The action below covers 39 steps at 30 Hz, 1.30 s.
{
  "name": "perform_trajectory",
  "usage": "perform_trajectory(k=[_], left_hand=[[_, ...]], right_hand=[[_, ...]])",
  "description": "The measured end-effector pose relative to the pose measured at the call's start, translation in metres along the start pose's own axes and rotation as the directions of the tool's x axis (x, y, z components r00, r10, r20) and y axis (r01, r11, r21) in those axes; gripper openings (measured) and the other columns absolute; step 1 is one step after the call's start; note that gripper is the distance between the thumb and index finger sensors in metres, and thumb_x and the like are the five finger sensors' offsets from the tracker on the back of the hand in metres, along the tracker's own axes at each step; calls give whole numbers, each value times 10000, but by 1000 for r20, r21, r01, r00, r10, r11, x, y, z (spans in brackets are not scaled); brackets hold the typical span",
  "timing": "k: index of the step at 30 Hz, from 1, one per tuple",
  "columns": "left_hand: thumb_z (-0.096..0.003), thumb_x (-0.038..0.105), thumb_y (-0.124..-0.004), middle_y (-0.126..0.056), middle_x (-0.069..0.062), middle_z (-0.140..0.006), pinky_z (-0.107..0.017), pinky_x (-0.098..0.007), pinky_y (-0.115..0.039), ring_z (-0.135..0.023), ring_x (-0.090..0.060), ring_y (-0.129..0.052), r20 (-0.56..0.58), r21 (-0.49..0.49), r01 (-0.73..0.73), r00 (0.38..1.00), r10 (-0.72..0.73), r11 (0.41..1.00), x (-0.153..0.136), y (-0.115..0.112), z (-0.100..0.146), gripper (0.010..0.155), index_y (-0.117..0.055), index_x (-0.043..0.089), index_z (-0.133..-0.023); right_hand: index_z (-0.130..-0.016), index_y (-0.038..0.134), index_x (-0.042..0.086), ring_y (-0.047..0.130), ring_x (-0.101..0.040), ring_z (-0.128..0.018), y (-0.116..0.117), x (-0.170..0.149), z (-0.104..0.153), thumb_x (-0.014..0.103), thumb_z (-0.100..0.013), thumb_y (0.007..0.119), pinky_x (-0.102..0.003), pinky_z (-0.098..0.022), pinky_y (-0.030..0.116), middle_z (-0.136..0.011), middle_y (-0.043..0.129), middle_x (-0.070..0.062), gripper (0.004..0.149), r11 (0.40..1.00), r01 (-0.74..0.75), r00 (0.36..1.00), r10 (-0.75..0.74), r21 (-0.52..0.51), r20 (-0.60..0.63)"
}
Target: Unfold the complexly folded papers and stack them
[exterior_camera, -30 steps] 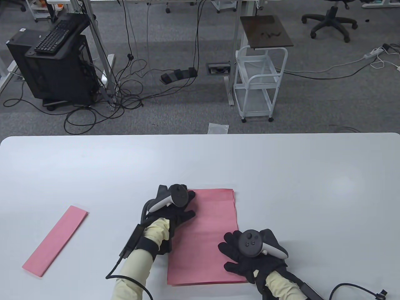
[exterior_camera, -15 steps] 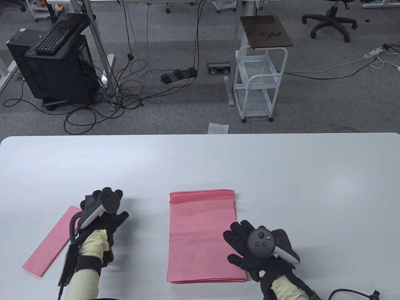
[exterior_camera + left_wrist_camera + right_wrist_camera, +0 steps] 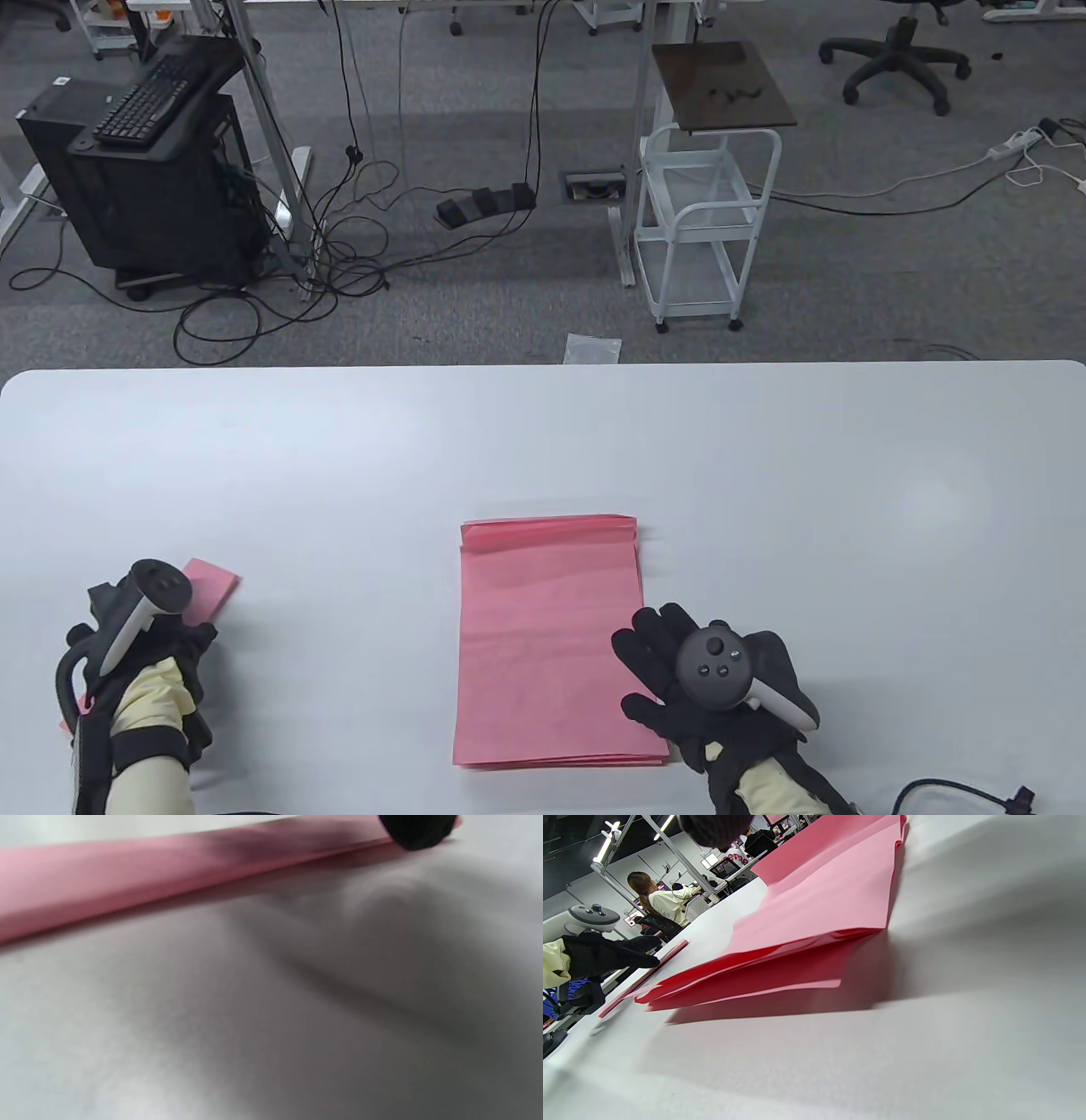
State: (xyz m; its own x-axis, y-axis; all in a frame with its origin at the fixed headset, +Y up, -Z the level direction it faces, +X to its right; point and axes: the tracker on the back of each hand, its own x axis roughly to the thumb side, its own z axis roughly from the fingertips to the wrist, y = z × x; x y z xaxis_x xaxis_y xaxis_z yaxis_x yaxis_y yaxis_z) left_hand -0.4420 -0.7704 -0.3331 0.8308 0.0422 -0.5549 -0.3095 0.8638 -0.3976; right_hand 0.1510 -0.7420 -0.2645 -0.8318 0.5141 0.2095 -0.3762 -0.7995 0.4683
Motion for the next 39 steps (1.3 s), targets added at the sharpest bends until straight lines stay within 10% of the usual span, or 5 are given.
perform_trajectory(k=[17, 33, 39], left_hand=[[-557, 466, -622, -121, -122, -1182, -745, -672, -160, -1112, -423, -176, 1, -44, -51, 999, 51, 998, -10, -5, -5, 780, -115, 214, -1093], [-541, 369, -660, -665, -113, -1085, -741, -531, -609, -975, -363, -738, -28, 255, 70, 997, -65, 964, 3, 10, 3, 617, -435, 191, -1087], [-539, 382, -666, -742, -88, -1030, -709, -493, -668, -901, -316, -847, 174, 271, -91, 984, 44, 958, 26, 23, 20, 614, -455, 189, -1083]], right_hand=[[-1086, 322, 379, -28, -149, -1040, 8, -9, -4, 479, -532, 615, -486, -672, -89, -1188, 161, 69, 634, 999, 39, 999, -38, 25, -27], [-1089, 321, 375, -30, -153, -1041, 9, -9, -7, 478, -536, 611, -488, -671, -92, -1191, 163, 65, 633, 995, 93, 995, -92, 38, -28], [-1090, 320, 374, -32, -154, -1042, 7, -8, -10, 478, -536, 614, -490, -672, -93, -1192, 162, 64, 636, 994, 108, 994, -108, 33, -20]])
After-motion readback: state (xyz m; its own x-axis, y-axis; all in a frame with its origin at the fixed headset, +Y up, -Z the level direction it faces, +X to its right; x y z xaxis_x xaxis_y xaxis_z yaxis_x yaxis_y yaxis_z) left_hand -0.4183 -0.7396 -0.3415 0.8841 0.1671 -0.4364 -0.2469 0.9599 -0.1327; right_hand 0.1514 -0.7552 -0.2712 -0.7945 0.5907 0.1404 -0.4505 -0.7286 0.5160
